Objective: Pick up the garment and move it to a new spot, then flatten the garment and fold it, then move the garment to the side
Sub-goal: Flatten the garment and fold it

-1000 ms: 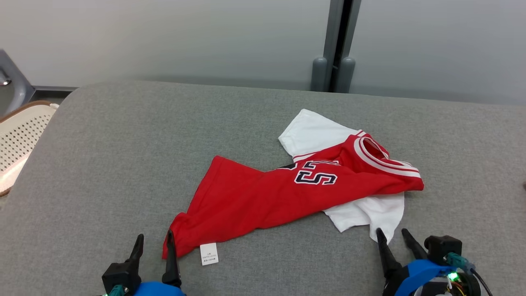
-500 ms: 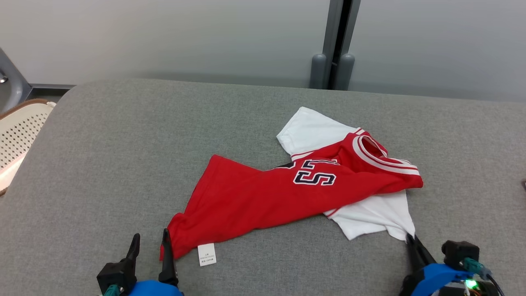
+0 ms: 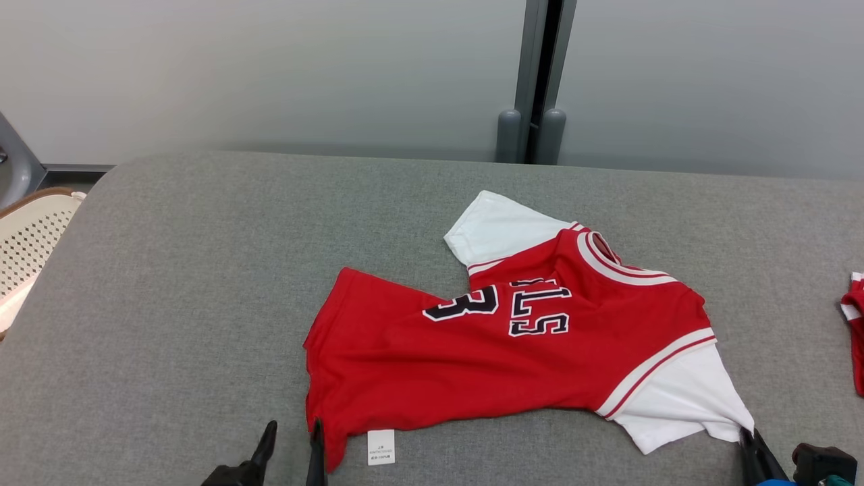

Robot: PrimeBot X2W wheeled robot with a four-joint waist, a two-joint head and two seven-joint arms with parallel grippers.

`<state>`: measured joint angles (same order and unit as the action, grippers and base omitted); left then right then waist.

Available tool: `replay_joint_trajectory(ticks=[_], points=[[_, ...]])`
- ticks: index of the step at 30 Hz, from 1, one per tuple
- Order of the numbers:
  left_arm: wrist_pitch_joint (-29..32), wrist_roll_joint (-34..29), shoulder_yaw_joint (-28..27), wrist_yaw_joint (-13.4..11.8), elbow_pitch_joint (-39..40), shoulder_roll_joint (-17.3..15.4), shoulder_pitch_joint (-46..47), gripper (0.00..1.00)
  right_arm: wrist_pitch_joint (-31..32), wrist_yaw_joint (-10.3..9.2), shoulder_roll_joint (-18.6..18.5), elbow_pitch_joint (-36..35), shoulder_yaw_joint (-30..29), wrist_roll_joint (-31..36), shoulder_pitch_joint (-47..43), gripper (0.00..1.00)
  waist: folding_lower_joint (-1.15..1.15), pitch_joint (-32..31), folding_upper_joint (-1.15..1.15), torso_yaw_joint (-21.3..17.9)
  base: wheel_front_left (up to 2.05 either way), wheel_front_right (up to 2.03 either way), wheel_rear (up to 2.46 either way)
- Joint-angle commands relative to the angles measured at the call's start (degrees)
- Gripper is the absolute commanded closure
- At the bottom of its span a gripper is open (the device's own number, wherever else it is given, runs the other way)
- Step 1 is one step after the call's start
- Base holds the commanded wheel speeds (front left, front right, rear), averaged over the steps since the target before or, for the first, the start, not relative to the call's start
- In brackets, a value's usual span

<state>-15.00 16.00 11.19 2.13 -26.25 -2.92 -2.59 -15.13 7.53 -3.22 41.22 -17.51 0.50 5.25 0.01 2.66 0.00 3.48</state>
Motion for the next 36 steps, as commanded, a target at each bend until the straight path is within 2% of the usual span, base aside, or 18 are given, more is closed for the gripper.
replay_joint_trajectory(ticks=[1,5,20,21,22,25,31,36], points=[[-0.25,0.51,0.78,0.70,0.37,0.00,-1.05,0.00,0.00,-0.08,-0.12,-0.36,-0.22,0.22,-0.49,1.00,-0.01,0.00,0.00,-0.12,0.00,0.00,0.00],[-0.25,1.08,2.60,1.88,-0.62,-0.02,-1.85,0.00,0.00,-0.07,0.10,-0.46,0.12,0.17,0.32,1.00,-0.01,0.11,0.00,-0.34,0.00,0.00,0.00],[-0.25,4.51,4.94,3.57,-6.55,-0.01,1.93,0.00,0.00,-0.05,0.26,-0.90,2.07,-0.42,1.88,1.00,-0.01,1.41,0.00,-1.17,0.00,0.00,0.00],[-0.25,4.57,5.00,3.73,-6.65,-0.01,1.99,0.07,0.00,-0.05,0.27,-0.88,2.15,-0.58,1.90,1.00,-0.01,1.47,0.00,-1.23,0.00,0.00,0.00],[-0.25,4.65,5.09,3.84,-6.79,-0.01,2.01,0.45,0.00,-0.05,0.27,-0.86,2.29,-0.63,1.91,1.00,-0.01,1.52,0.00,-1.29,0.00,0.00,0.00],[-0.25,4.46,5.24,4.16,-7.16,0.00,2.25,1.00,0.00,-0.05,0.28,-0.84,2.55,-0.85,1.93,1.00,-0.01,1.71,0.00,-1.49,0.00,0.00,0.00],[-0.25,5.12,4.00,4.78,-5.28,0.00,3.00,1.00,0.00,-0.05,0.27,-3.31,3.16,-2.63,2.67,1.00,-0.01,1.46,0.00,-1.58,0.00,0.00,0.00],[-0.25,3.95,2.05,5.22,0.14,0.00,4.85,1.00,-0.01,-0.05,0.15,-10.12,3.55,-6.08,4.26,1.00,-0.01,-0.49,0.00,-1.73,0.00,0.00,0.00]])
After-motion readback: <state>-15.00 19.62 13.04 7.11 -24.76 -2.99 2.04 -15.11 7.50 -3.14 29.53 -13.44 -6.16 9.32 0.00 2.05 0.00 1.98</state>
